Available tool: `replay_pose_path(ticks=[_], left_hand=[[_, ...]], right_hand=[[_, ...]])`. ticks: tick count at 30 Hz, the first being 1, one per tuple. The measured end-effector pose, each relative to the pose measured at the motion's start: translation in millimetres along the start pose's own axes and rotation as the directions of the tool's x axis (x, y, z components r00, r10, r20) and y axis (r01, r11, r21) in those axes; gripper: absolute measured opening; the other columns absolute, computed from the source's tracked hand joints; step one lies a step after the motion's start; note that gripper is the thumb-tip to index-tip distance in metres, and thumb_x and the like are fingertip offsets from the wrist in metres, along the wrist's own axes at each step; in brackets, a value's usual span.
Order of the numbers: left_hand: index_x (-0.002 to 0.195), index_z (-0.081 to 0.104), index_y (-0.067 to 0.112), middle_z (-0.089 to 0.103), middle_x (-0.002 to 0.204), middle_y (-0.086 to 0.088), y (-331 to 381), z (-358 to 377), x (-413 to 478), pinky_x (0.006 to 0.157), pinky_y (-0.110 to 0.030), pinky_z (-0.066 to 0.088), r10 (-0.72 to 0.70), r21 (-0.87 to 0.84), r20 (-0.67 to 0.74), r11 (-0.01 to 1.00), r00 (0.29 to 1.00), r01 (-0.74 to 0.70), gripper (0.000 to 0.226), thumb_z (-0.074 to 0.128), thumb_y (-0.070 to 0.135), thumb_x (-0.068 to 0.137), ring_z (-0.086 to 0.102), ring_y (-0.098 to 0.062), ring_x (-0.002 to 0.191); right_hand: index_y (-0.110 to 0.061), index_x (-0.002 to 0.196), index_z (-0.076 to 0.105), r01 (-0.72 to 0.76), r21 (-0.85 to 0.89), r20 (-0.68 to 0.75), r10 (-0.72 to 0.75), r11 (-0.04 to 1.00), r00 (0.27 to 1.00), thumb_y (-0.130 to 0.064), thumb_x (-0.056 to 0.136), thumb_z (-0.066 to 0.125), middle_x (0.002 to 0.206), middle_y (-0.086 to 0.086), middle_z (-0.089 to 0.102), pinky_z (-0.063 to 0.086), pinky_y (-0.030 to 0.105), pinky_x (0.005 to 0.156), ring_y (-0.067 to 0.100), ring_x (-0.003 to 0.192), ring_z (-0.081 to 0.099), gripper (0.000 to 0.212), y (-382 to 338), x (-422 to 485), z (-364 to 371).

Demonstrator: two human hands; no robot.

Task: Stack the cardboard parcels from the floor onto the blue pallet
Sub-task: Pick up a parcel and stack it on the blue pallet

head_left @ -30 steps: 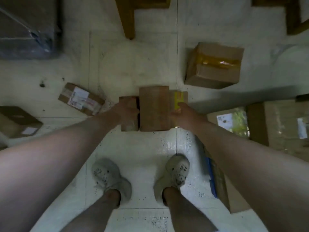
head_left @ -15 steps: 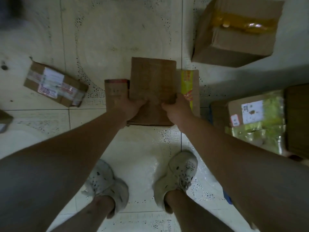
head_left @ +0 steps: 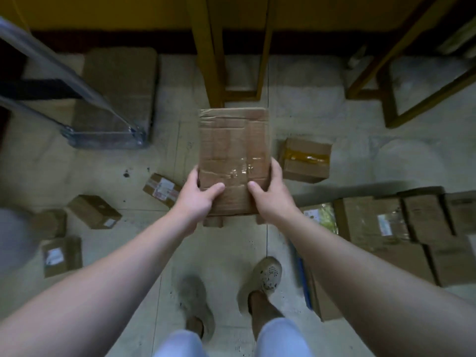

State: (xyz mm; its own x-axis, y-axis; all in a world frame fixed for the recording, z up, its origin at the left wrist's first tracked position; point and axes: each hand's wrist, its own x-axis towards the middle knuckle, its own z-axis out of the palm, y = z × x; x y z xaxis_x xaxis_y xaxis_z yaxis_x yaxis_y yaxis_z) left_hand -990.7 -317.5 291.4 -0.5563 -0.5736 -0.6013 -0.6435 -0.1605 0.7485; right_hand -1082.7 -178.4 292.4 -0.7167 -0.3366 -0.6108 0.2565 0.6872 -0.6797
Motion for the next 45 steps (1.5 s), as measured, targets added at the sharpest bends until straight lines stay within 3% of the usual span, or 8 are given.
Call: replay_pose_path(ticks=[6,11,15,18,24,32,38,45], left_hand=[[0.145,0.027,0.025,0.058,0.121,-0.002,80.5,-49.8,-105.0,0.095,-0.041,0.049,0.173,-0.100,0.023,0.980,0.985,-0.170,0.071,0.066,0.013,0.086,0.059,-0.016,0.104],[0.144,0.025,0.033,0.057,0.119,-0.003,123.0,-93.5,-183.1,0.054,-0.036,0.056,0.304,-0.074,0.065,0.951,0.951,-0.299,0.070,0.066,0.022,0.087,0.063,-0.020,0.092],[0.139,0.030,0.036,0.060,0.112,-0.002,142.0,-122.0,-243.7,0.067,-0.048,0.058,0.407,-0.048,0.113,0.914,0.906,-0.404,0.064,0.065,0.025,0.088,0.063,-0.023,0.093],[0.136,0.033,0.038,0.059,0.112,0.001,149.2,-132.4,-284.6,0.062,-0.042,0.058,0.470,-0.046,0.138,0.882,0.872,-0.469,0.059,0.065,0.027,0.088,0.063,-0.020,0.093],[0.142,0.029,0.038,0.061,0.115,0.000,160.3,-124.6,-351.0,0.065,-0.044,0.058,0.517,-0.070,0.183,0.855,0.836,-0.514,0.066,0.065,0.033,0.087,0.063,-0.024,0.097],[0.139,0.033,0.039,0.062,0.116,0.000,167.6,-44.6,-427.7,0.078,-0.046,0.057,0.576,-0.114,0.250,0.815,0.778,-0.568,0.057,0.061,0.031,0.090,0.064,-0.022,0.098],[0.140,0.028,0.043,0.059,0.116,0.001,155.2,81.2,-495.2,0.073,-0.049,0.058,0.542,-0.074,0.371,0.827,0.755,-0.557,0.059,0.058,0.035,0.090,0.061,-0.025,0.100],[0.140,0.027,0.045,0.064,0.109,0.003,133.7,180.3,-537.0,0.073,-0.050,0.058,0.404,0.091,0.526,0.849,0.749,-0.521,0.062,0.061,0.035,0.089,0.067,-0.023,0.092]], right_hand=[[-0.045,0.147,0.007,0.177,0.018,-0.084,-0.175,0.984,0.981,-0.038,0.093,0.056,0.140,0.001,0.047,0.040,0.039,0.098,0.022,0.120,0.049,0.073,-73.0,-105.8,-42.6],[-0.042,0.148,0.012,0.323,0.041,-0.190,-0.310,0.946,0.932,-0.038,0.093,0.055,0.139,0.001,0.049,0.045,0.039,0.098,0.023,0.117,0.051,0.070,-111.3,-192.8,-56.3],[-0.039,0.148,0.017,0.399,0.056,-0.281,-0.369,0.915,0.886,-0.036,0.093,0.057,0.135,0.000,0.052,0.040,0.033,0.099,0.020,0.116,0.051,0.069,-126.9,-259.2,-61.9],[-0.039,0.147,0.020,0.454,0.065,-0.339,-0.408,0.889,0.848,-0.033,0.092,0.059,0.130,-0.003,0.052,0.040,0.030,0.094,0.016,0.110,0.051,0.067,-131.5,-306.3,-70.3],[-0.048,0.142,0.017,0.491,0.081,-0.382,-0.428,0.868,0.819,-0.036,0.092,0.057,0.126,-0.007,0.052,0.048,0.049,0.097,0.021,0.114,0.054,0.065,-125.3,-382.7,-101.0],[-0.046,0.145,0.011,0.504,0.058,-0.425,-0.436,0.862,0.794,-0.038,0.093,0.055,0.120,-0.009,0.047,0.052,0.049,0.091,0.021,0.110,0.054,0.068,-67.2,-453.1,-183.0],[-0.039,0.146,0.018,0.482,0.042,-0.502,-0.399,0.875,0.768,-0.032,0.093,0.058,0.125,-0.006,0.052,0.047,0.037,0.093,0.017,0.109,0.053,0.066,33.4,-498.6,-285.4],[-0.037,0.144,0.023,0.440,0.143,-0.527,-0.308,0.887,0.792,-0.027,0.090,0.065,0.122,-0.007,0.056,0.050,0.047,0.095,0.018,0.107,0.058,0.069,125.3,-533.5,-366.2]])
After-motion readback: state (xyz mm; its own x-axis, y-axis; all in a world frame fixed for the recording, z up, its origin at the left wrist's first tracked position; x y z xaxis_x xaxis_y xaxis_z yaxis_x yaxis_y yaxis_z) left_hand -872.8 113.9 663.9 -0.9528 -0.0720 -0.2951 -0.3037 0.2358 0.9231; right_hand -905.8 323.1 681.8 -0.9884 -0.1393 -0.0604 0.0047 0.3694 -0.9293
